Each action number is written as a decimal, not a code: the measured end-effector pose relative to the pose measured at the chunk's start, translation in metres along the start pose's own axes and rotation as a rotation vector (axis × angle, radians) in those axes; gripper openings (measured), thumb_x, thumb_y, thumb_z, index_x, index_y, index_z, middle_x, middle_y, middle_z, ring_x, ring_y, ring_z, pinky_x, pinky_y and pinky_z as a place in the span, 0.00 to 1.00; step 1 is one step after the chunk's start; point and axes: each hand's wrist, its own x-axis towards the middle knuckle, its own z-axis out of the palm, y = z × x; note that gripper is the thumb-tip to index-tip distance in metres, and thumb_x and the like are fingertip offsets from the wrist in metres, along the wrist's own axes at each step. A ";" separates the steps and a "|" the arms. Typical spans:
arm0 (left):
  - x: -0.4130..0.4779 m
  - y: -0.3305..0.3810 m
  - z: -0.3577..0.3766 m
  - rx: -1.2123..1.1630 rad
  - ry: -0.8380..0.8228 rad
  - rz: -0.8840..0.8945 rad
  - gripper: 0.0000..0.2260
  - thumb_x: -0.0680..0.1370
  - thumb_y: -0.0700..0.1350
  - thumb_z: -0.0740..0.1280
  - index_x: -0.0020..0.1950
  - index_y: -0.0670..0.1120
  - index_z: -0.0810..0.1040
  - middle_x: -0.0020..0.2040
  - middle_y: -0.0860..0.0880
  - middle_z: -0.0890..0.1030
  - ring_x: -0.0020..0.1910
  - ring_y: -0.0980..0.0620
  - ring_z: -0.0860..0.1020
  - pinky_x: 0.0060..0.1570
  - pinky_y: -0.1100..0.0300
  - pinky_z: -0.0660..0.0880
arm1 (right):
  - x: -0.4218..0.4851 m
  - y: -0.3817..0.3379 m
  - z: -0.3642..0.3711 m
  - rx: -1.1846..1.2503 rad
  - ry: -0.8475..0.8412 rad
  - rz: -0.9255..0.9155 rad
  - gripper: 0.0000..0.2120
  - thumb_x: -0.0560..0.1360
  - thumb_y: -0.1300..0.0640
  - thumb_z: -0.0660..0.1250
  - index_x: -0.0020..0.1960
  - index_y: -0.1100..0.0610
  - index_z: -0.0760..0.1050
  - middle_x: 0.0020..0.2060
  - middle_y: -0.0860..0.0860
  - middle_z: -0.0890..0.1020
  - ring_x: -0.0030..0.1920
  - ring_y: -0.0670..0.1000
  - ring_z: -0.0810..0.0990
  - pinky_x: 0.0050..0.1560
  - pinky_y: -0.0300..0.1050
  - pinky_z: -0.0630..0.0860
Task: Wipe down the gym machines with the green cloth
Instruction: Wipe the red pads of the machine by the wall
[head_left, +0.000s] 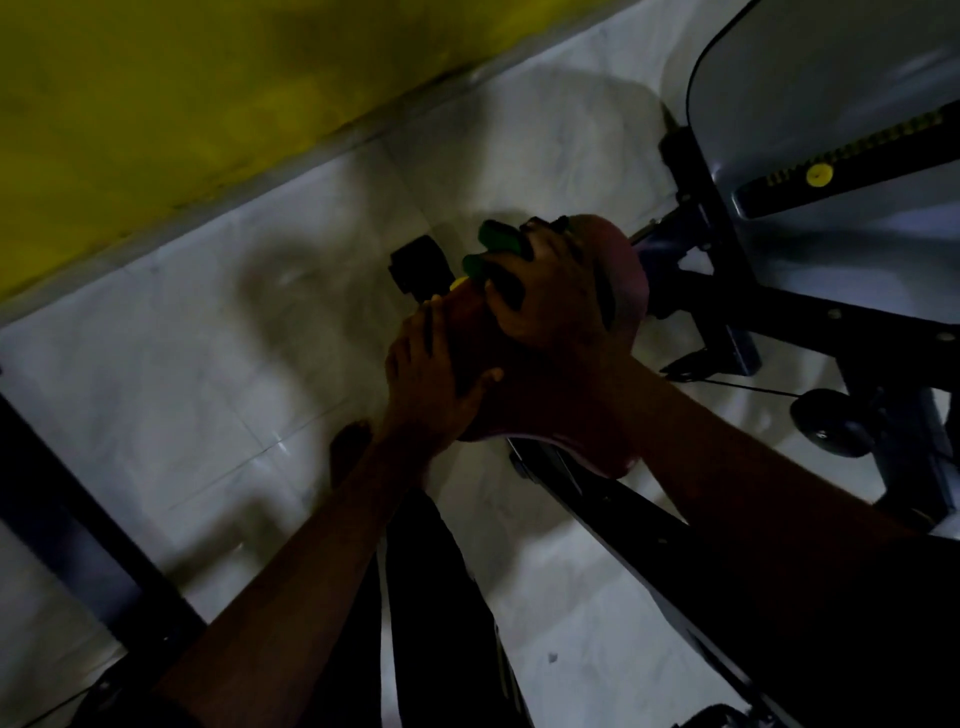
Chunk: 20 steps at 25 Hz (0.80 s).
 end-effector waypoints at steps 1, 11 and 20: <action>0.001 0.002 0.002 0.016 -0.007 -0.013 0.45 0.74 0.71 0.57 0.81 0.44 0.50 0.79 0.41 0.56 0.77 0.38 0.56 0.73 0.39 0.56 | 0.002 0.006 -0.005 0.028 -0.018 -0.046 0.18 0.76 0.43 0.65 0.63 0.46 0.80 0.64 0.59 0.78 0.67 0.60 0.73 0.70 0.61 0.66; 0.012 0.005 -0.005 0.078 -0.103 -0.062 0.50 0.70 0.76 0.53 0.82 0.46 0.45 0.80 0.42 0.51 0.78 0.37 0.51 0.73 0.37 0.53 | -0.023 0.057 -0.009 0.232 0.264 0.630 0.23 0.78 0.41 0.62 0.69 0.50 0.77 0.65 0.58 0.76 0.63 0.60 0.77 0.63 0.59 0.75; 0.016 0.003 -0.004 0.114 -0.163 -0.106 0.55 0.64 0.79 0.49 0.81 0.46 0.42 0.80 0.41 0.49 0.77 0.37 0.51 0.74 0.38 0.53 | -0.007 0.058 -0.013 0.100 0.133 0.295 0.22 0.76 0.41 0.62 0.67 0.47 0.78 0.65 0.58 0.77 0.64 0.60 0.76 0.64 0.60 0.72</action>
